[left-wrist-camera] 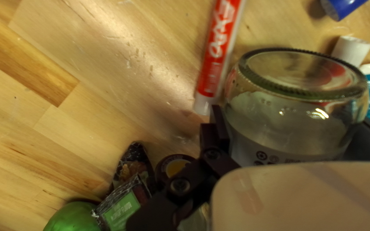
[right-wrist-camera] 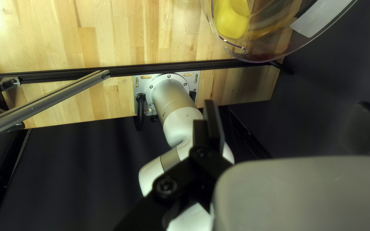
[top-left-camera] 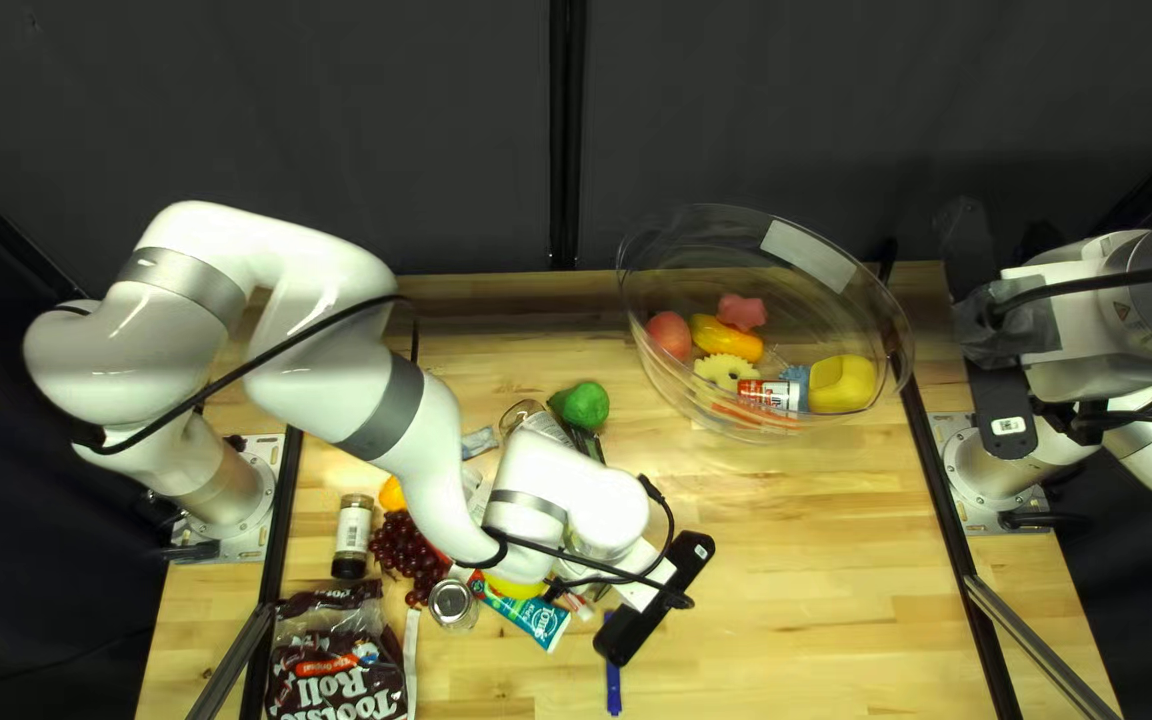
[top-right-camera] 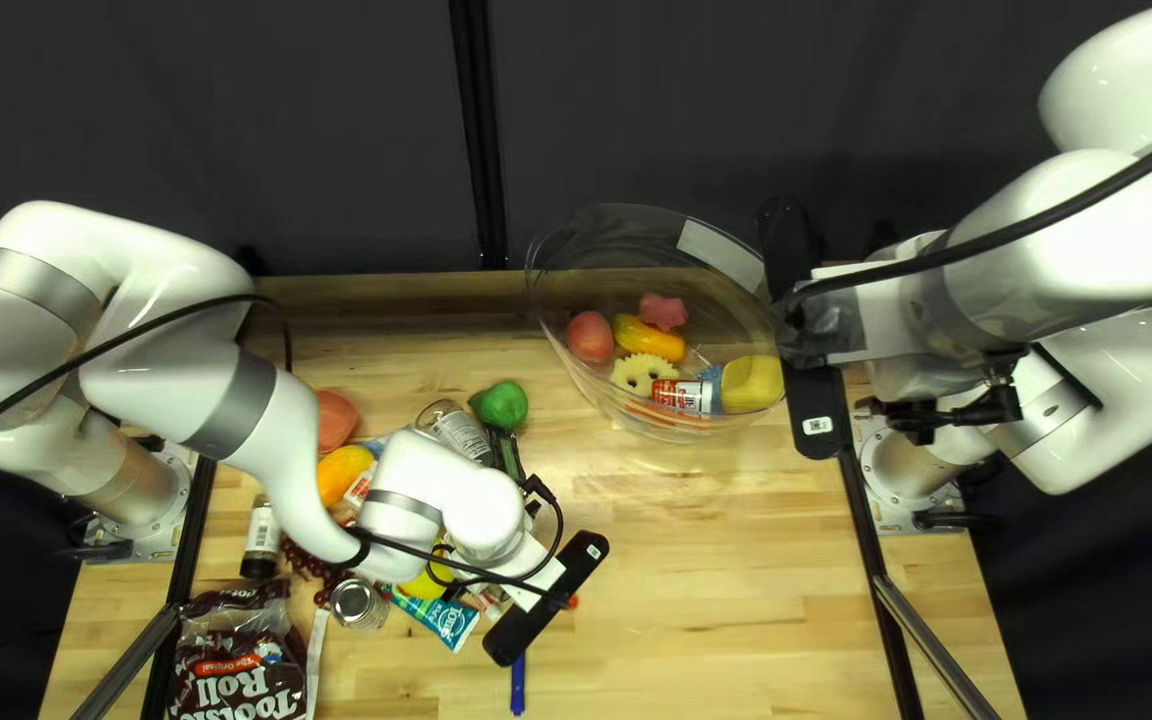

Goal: Pick up trash and place into trash bin

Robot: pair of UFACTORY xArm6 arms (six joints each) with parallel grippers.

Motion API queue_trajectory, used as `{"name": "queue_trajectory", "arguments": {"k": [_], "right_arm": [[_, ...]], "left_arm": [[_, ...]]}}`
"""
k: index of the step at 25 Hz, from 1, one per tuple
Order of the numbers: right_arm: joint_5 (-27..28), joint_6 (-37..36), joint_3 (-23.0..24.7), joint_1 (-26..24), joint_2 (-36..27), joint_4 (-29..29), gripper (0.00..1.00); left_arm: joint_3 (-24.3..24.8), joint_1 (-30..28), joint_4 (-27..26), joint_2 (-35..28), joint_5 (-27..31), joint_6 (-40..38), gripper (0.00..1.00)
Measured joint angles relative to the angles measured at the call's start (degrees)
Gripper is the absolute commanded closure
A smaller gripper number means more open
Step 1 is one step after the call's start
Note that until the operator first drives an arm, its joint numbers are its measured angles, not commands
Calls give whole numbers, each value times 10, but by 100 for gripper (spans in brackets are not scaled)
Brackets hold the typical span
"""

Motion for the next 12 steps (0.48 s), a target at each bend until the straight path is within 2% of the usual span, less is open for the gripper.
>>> {"name": "queue_trajectory", "arguments": {"k": [6, 12], "right_arm": [[0, 0, 0, 0, 0, 0, 0], [0, 0, 0, 0, 0, 0, 0]], "left_arm": [[-31, -1, 29, -76, 83, 20, 100], [-117, 80, 69, -112, 144, 95, 100]]}}
